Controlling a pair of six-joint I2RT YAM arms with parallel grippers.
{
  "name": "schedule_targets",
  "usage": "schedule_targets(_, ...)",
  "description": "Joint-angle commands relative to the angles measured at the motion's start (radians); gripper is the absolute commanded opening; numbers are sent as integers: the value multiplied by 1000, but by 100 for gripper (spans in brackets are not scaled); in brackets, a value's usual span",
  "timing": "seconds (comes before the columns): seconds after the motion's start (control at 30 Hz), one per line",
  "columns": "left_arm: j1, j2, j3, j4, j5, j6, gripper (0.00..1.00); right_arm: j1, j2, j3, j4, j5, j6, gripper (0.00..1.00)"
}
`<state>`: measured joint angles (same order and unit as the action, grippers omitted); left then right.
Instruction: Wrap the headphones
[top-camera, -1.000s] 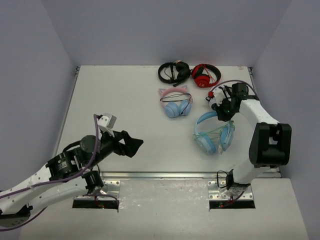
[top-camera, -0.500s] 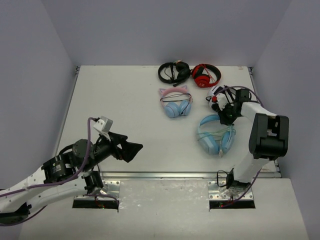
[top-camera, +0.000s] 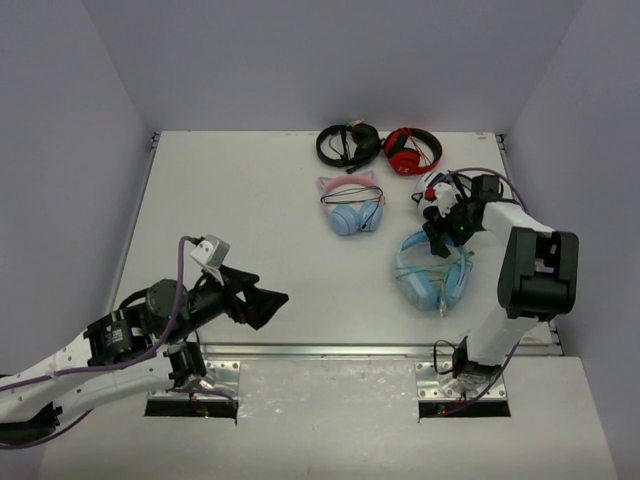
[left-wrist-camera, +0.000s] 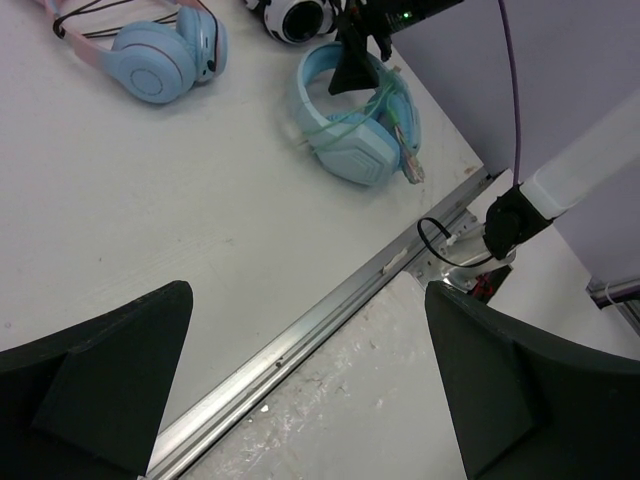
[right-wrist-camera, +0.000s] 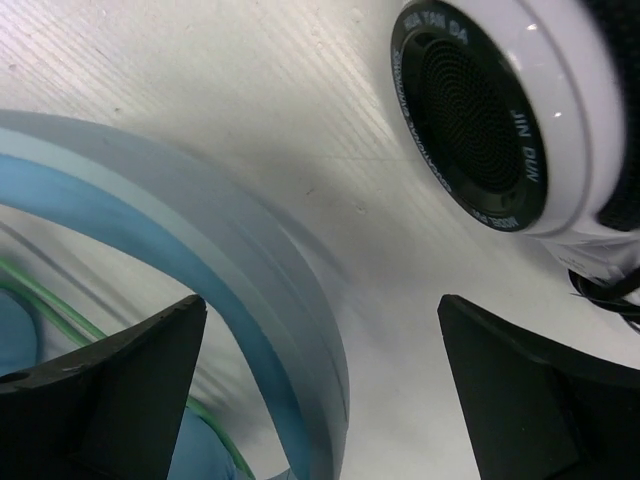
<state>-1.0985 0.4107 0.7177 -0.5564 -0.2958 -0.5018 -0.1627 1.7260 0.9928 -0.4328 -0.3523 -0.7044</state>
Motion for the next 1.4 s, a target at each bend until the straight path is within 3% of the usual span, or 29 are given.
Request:
schedule_targets(0.0, -9, 7, -6, 53, 26, 14, 100, -5, -63, 70, -9, -10, 43, 99)
schedule_targets(0.13, -9, -9, -6, 43, -6, 0, 100, -26, -97, 113, -27, -51, 138, 99)
schedule_targets(0.33, -11, -12, -3, 27, -46, -15, 100, -31, -22, 286, -240, -86, 229, 99)
schedule_targets(0.5, -9, 3, -3, 24, -55, -18, 100, -29, 3, 340, -236, -46, 379, 99)
schedule_targets(0.67, -9, 23, 2, 16, -62, -23, 100, -24, -20, 326, -244, -65, 376, 99)
schedule_targets(0.73, -9, 22, 3, 12, -75, -26, 100, -24, -80, 296, -178, -60, 417, 99)
schedule_targets(0.87, -9, 8, 11, -43, -188, -84, 100, -21, -230, 247, -47, -39, 658, 99)
schedule_targets(0.9, -8, 19, 31, -71, -295, -110, 100, -17, -264, 241, -44, 2, 780, 99)
schedule_targets(0.97, -6, 42, 57, -169, -396, -189, 100, -14, -371, 231, -70, 22, 868, 99)
schedule_targets(1.07, -4, 108, 118, -290, -578, -288, 100, 28, -595, 153, -67, 186, 933, 99)
schedule_targets(1.17, -3, 200, 186, -420, -715, -398, 100, 32, -790, 93, -127, 219, 999, 99)
schedule_targets(1.27, 9, 330, 244, -419, -764, -368, 100, 32, -919, 73, -268, 112, 999, 99)
schedule_targets(1.37, 116, 401, 287, -305, -721, -229, 100, 32, -1023, 47, -383, 21, 996, 99)
